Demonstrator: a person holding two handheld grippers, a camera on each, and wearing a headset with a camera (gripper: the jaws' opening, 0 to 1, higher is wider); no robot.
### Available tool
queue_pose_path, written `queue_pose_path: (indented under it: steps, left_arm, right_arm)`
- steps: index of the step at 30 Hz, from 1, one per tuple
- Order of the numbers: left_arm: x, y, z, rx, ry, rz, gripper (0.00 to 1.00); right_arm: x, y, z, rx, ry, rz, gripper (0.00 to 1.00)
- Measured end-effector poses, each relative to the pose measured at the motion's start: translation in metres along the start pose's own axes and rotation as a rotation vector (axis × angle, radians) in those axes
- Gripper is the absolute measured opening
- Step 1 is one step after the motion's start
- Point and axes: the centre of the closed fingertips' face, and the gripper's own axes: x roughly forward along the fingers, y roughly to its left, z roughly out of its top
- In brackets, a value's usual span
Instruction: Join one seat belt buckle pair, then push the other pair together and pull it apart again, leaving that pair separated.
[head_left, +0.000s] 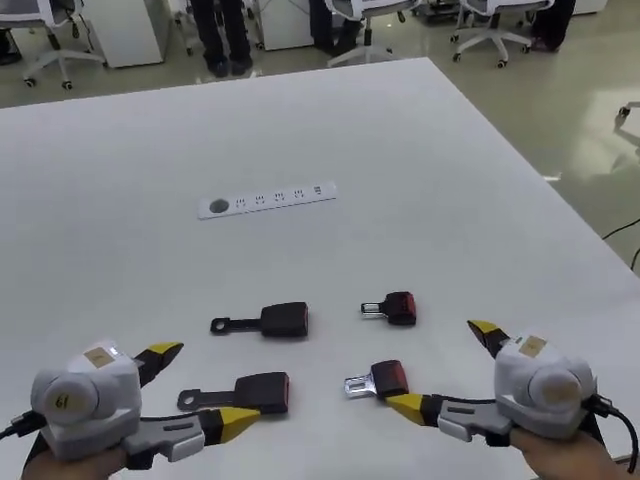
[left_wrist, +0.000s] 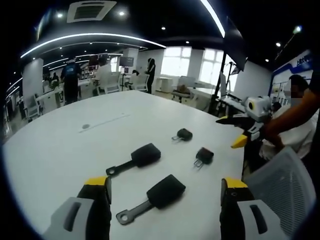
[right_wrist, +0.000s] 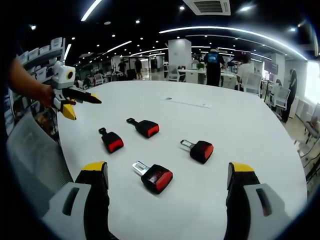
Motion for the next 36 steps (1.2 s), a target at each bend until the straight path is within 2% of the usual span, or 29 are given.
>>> queue_pose_path:
  steps: [14,20,25,27,29,31,36]
  left_arm:
    - [0.014,-0.001,-0.007,0.046,0.041,-0.063,0.88]
    - [0.019,-0.003,-0.005,0.073,0.06,-0.084,0.87]
    - [0.027,-0.004,-0.014,0.102,0.098,-0.127,0.81]
    - [0.029,-0.006,-0.015,0.133,0.106,-0.139,0.79]
    - [0.032,-0.008,-0.017,0.144,0.129,-0.157,0.78]
    - [0.034,-0.009,-0.019,0.169,0.133,-0.174,0.78]
    - [0.044,-0.009,-0.03,0.21,0.18,-0.216,0.77]
  right_arm:
    - [0.018,0.009,-0.006,-0.036,0.026,0.082,0.97]
    - [0.028,0.011,-0.014,-0.055,0.052,0.12,0.95]
    - [0.037,0.012,-0.019,-0.074,0.073,0.168,0.94]
    - [0.039,0.015,-0.021,-0.087,0.087,0.185,0.94]
    - [0.042,0.018,-0.023,-0.091,0.102,0.213,0.92]
    - [0.043,0.021,-0.024,-0.106,0.113,0.239,0.92]
    - [0.048,0.025,-0.029,-0.122,0.142,0.287,0.88]
